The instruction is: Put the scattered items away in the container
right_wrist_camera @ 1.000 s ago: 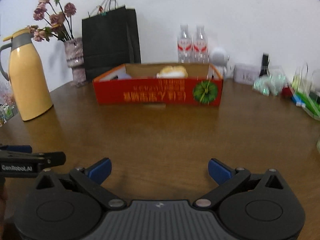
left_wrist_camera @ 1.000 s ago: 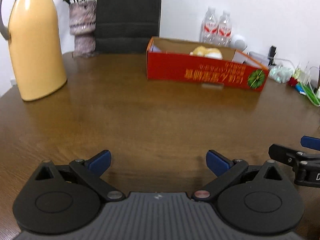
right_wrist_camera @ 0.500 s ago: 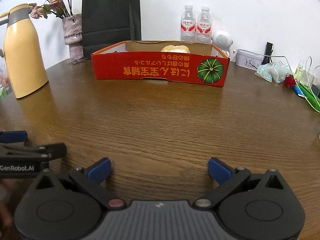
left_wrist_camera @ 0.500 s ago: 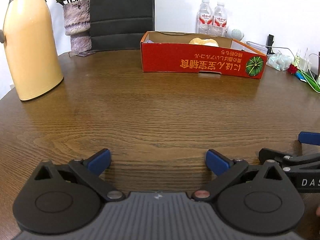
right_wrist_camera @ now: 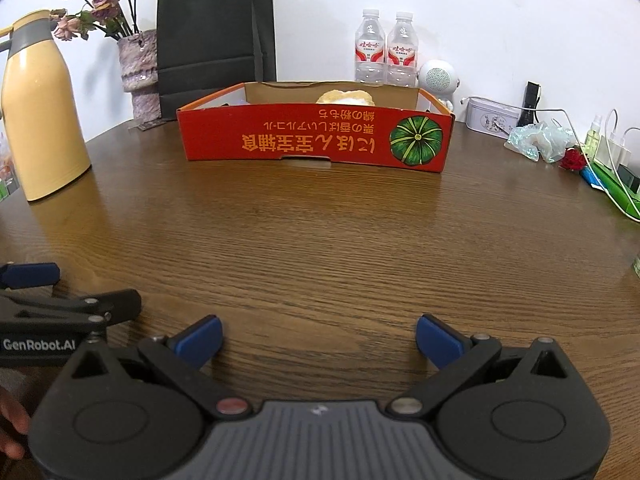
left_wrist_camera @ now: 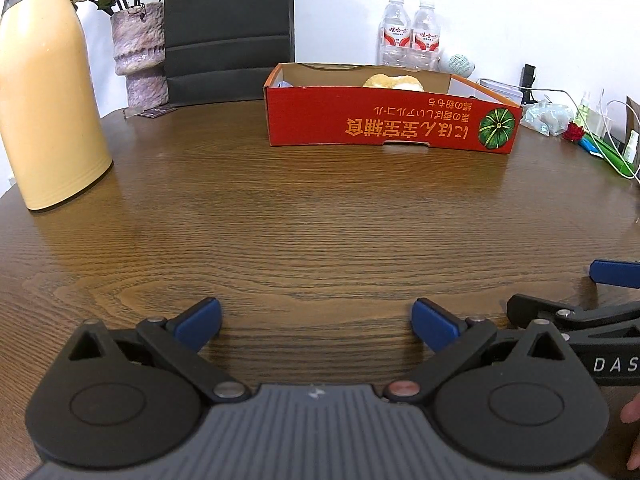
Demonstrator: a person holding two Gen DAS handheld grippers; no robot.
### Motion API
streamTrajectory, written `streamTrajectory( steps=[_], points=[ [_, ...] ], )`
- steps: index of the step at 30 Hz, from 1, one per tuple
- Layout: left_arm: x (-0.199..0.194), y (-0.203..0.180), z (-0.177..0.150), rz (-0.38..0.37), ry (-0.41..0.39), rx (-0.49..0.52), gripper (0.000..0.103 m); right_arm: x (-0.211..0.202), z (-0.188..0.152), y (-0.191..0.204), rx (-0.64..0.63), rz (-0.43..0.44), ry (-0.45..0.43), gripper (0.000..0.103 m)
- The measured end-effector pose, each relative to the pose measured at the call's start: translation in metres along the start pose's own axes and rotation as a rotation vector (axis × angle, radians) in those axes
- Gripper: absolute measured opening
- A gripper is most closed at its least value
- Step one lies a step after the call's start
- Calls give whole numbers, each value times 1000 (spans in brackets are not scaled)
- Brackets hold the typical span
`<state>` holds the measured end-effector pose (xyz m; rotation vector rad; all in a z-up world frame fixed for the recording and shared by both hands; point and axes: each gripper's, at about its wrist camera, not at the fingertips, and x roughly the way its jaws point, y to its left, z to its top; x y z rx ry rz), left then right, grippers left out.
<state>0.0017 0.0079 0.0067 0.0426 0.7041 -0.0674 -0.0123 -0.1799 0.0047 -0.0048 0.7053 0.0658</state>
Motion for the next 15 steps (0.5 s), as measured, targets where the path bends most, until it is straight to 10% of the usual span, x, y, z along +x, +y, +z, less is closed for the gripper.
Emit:
streamTrajectory(
  steps=[15],
  points=[
    [0, 0, 0, -2, 0, 1, 103, 0, 0, -2, 5, -5, 0, 103]
  ],
)
